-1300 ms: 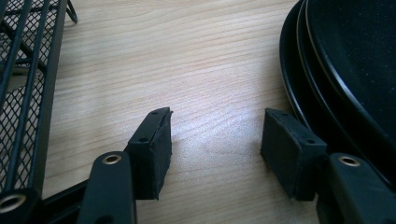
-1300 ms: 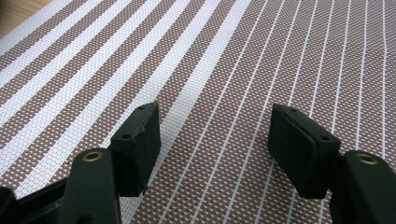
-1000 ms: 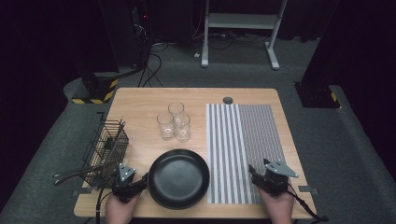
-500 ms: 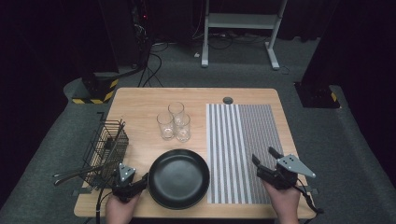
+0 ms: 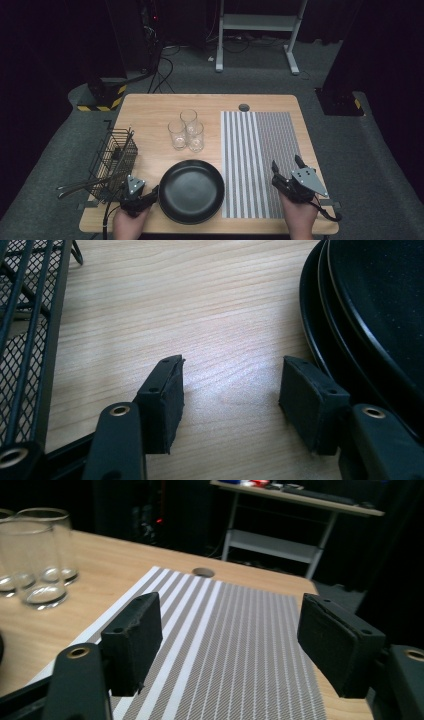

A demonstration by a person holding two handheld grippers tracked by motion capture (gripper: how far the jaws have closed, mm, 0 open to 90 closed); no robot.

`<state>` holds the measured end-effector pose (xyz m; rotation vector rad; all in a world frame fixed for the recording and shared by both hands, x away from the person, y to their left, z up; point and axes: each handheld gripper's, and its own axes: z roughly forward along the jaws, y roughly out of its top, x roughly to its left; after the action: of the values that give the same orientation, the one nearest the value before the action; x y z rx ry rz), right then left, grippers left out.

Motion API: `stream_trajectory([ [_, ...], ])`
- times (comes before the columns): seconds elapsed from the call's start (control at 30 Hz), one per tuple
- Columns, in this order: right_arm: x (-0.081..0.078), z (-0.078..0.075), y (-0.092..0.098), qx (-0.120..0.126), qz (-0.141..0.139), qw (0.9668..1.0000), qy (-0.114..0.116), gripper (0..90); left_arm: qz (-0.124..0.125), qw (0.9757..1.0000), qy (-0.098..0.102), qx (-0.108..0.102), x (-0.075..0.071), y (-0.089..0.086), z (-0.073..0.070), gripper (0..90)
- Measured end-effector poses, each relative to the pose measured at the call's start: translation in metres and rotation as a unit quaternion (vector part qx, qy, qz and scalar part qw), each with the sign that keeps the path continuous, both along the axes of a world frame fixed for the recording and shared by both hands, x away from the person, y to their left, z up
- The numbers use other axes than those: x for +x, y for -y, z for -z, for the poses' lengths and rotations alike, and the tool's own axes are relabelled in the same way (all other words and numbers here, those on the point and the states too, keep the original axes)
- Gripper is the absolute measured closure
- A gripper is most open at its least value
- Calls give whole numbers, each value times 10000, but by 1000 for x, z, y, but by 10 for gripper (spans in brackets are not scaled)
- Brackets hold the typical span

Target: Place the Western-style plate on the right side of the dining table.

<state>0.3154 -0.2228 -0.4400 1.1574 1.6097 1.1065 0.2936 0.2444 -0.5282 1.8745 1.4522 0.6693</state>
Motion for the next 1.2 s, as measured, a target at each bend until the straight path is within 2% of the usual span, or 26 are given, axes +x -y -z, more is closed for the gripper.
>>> stream_trajectory([
  [0.03, 1, -1, -3, 2, -34, 10000, -66, 246, 62, 9999, 56, 102, -1, 2, 0, 514],
  [0.07, 1, -1, -3, 2, -34, 10000, -66, 246, 95, 9995, 100, 288, -2, 4, -1, 514],
  [0.13, 2, -2, -10, -77, -96, 9999, -97, 246, 51, 9989, 106, 458, -3, 8, -3, 537],
  [0.27, 3, -1, -17, -134, -196, 9995, -190, 250, -67, 9992, 248, 298, -6, 5, -11, 521],
  [0.4, 3, 0, -27, -239, -361, 9988, -237, 283, -48, 9980, 540, 322, -13, 5, -23, 522],
  [0.7, 4, 4, -45, -184, -634, 9965, -521, 350, 96, 9971, 742, -115, -20, -1, -32, 530],
  [0.87, 2, 7, -55, -181, -740, 9952, -615, 395, 279, 9952, 701, -616, -19, -5, -33, 558],
  [0.97, 2, 9, -64, -116, -930, 9921, -830, 411, 379, 9944, 699, -691, -19, -3, -34, 543],
  [1.1, 2, 12, -74, -138, -1059, 9892, -1007, 412, 535, 9943, 636, -674, -17, 1, -34, 510],
  [1.17, 2, 13, -77, -160, -1085, 9887, -1020, 413, 606, 9935, 565, -782, -17, 2, -33, 504],
  [1.2, 2, 15, -82, -171, -1135, 9872, -1107, 413, 641, 9930, 533, -834, -16, 2, -33, 499],
])
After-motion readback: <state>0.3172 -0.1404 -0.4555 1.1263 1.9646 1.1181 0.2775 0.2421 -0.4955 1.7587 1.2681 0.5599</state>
